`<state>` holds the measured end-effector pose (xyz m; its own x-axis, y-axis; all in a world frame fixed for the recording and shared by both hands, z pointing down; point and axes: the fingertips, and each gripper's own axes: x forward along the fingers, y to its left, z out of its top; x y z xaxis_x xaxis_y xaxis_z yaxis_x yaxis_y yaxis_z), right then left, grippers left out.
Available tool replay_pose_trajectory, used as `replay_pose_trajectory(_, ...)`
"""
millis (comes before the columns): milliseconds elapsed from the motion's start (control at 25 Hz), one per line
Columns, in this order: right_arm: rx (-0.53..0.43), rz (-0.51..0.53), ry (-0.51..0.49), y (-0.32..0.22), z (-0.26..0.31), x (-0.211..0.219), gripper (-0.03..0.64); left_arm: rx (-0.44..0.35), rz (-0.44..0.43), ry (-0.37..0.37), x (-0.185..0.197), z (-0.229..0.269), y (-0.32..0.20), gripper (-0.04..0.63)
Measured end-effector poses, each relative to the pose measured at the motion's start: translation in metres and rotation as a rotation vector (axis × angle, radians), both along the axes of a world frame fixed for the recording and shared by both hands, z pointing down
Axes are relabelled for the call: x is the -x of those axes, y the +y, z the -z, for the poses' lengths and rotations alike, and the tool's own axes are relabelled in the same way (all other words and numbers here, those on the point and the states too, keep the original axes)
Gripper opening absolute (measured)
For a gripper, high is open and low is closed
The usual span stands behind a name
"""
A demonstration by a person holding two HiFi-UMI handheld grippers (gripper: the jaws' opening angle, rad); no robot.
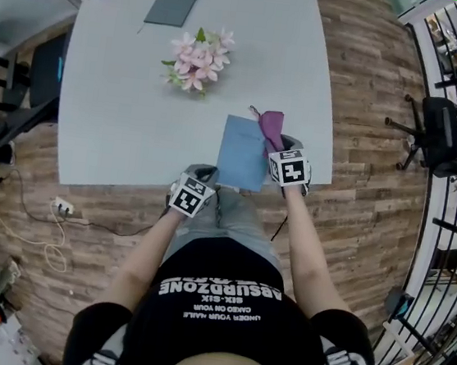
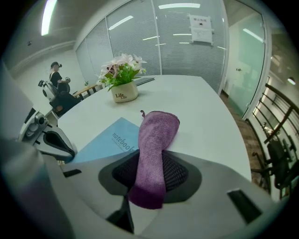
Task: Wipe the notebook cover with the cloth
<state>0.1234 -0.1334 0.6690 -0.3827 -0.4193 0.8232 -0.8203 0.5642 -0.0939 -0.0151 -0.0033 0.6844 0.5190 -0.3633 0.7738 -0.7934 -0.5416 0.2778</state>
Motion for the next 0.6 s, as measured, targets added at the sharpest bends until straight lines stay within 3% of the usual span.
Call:
replay_pose_trajectory(200, -0.053, 0.014, 0.084, 0.013, 0.000, 0.010, 0.141, 0.015, -0.025, 0.014, -0.001, 0.000, 0.001, 0.015)
replay_pose_trajectory(600, -0.082, 0.044, 0.121, 0.028, 0.004, 0.030, 0.141, 0.014, -0.055, 0.021, -0.001, 0.002, 0.002, 0.015)
